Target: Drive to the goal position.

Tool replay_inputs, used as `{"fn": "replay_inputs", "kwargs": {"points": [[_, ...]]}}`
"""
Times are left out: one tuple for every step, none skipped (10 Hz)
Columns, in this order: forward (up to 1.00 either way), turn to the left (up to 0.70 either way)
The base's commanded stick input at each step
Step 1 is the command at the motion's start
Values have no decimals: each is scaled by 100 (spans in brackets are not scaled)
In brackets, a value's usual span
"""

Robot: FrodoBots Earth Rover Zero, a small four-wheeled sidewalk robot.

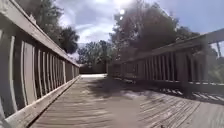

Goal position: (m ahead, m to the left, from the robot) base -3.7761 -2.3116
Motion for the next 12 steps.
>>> {"fn": "replay_inputs", "kwargs": {"points": [[0, -70], [0, -70], [0, -70], [0, -70], [0, -70], [0, -70], [0, -70], [0, -70], [0, -70], [0, -70], [0, -70], [0, -70]]}}
